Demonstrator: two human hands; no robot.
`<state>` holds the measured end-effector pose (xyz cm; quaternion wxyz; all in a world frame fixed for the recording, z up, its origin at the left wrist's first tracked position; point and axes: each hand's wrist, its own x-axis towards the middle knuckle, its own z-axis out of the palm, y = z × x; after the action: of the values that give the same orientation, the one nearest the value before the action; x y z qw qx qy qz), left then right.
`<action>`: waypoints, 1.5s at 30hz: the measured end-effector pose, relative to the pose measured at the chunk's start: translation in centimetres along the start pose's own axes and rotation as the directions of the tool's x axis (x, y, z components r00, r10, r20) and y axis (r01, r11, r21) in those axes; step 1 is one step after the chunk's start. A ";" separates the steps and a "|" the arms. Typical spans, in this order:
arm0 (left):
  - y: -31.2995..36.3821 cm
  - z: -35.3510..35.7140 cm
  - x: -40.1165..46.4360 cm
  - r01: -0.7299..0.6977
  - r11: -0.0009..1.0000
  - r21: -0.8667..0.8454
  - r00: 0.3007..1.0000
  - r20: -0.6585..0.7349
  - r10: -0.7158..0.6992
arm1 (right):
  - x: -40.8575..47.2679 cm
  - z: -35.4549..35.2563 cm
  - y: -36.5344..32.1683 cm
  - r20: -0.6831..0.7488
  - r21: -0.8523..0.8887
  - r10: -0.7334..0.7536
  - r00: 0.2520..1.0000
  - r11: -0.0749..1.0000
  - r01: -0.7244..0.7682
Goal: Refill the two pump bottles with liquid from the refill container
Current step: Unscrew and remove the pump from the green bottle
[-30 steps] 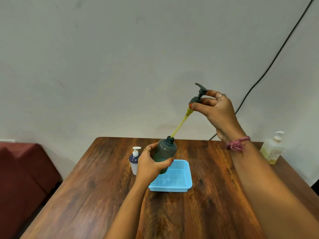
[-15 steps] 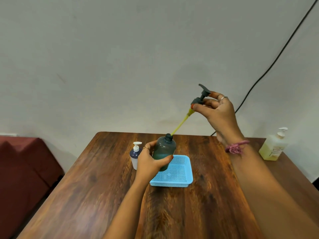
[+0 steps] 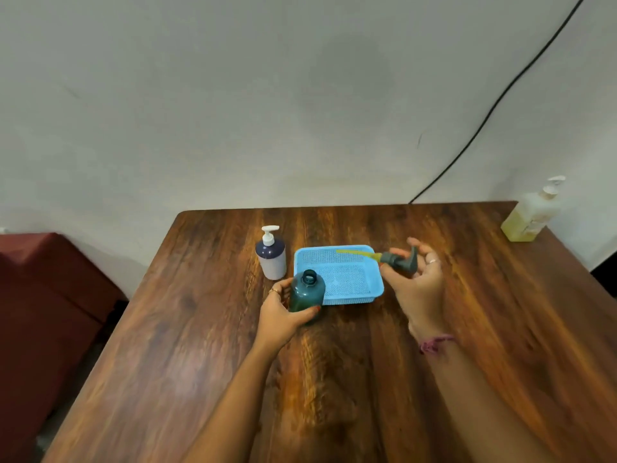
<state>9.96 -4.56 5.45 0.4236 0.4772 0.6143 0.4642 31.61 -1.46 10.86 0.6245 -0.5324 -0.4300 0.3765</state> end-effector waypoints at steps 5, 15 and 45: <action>-4.3 -0.4 -0.1 0.107 0.993 0.041 0.989 0.096 -0.110 | -4.5 -0.5 7.1 -0.019 -0.271 0.099 0.995 0.957 -0.100; -8.5 -0.6 0.0 0.153 0.983 0.102 0.969 0.182 -0.169 | -10.8 0.9 14.0 -0.109 -0.501 0.264 0.958 0.818 -0.283; -8.0 -1.4 1.1 0.023 1.000 0.016 0.978 0.206 -0.026 | -11.7 2.8 15.0 -0.215 -0.399 0.367 0.905 0.813 -0.424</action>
<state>6.90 -4.64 -2.19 0.4876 0.5179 0.5760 0.4029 24.76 -9.13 -5.41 0.4230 -0.7593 -0.3419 0.3571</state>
